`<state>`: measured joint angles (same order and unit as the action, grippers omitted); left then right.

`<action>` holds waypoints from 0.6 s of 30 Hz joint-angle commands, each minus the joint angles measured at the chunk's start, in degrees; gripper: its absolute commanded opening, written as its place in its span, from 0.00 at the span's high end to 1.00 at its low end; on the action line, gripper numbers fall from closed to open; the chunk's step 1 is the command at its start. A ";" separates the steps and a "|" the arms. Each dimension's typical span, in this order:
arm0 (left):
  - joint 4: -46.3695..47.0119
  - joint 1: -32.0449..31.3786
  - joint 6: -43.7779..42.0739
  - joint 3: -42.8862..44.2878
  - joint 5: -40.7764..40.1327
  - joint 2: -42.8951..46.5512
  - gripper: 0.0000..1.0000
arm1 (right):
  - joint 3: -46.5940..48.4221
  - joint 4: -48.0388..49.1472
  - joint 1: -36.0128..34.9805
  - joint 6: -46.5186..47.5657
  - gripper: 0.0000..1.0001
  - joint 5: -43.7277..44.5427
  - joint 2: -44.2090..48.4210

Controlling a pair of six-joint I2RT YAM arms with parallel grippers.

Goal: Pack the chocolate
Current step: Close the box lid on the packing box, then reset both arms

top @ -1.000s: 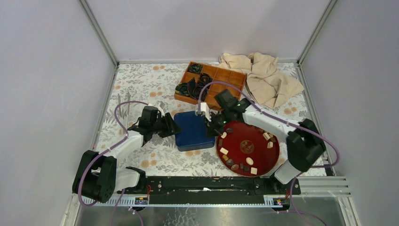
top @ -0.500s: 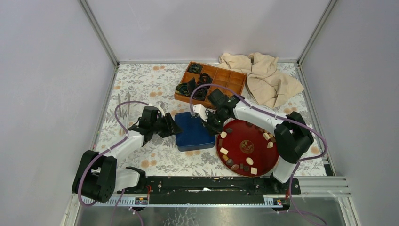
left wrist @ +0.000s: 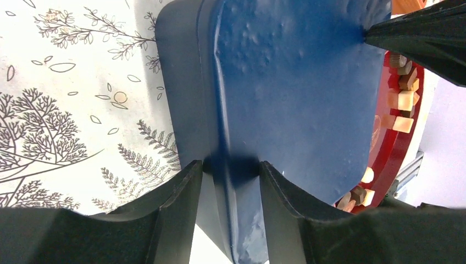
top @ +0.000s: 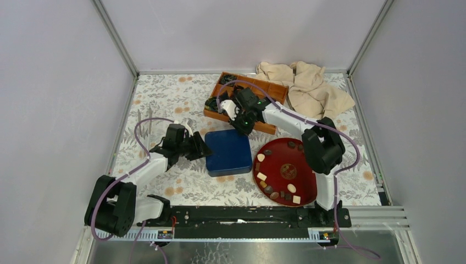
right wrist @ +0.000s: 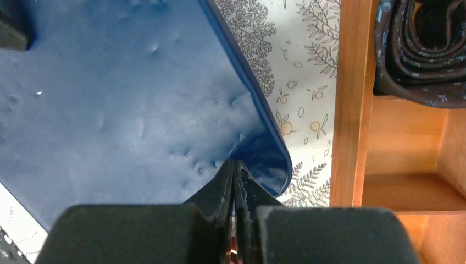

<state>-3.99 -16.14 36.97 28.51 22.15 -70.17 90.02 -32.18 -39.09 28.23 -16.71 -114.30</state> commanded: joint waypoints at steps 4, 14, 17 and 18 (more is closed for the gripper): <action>-3.04 0.26 -1.76 1.83 -5.35 7.91 0.44 | 2.01 -8.19 4.54 1.89 0.85 -6.57 7.62; -12.60 1.78 -8.17 16.84 -13.08 29.11 0.01 | 5.82 -9.07 20.93 -3.78 0.00 -17.03 32.31; -16.07 1.82 -9.55 24.21 -14.39 30.51 0.01 | 2.33 -0.94 23.95 -11.16 0.00 -5.21 41.53; -17.44 1.82 -10.22 27.12 -14.31 30.15 0.01 | 1.22 0.68 23.98 -12.03 0.00 -1.07 44.58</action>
<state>-16.05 -14.68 30.74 47.35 10.90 -40.84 93.58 -38.26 -16.34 24.67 -26.85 -79.68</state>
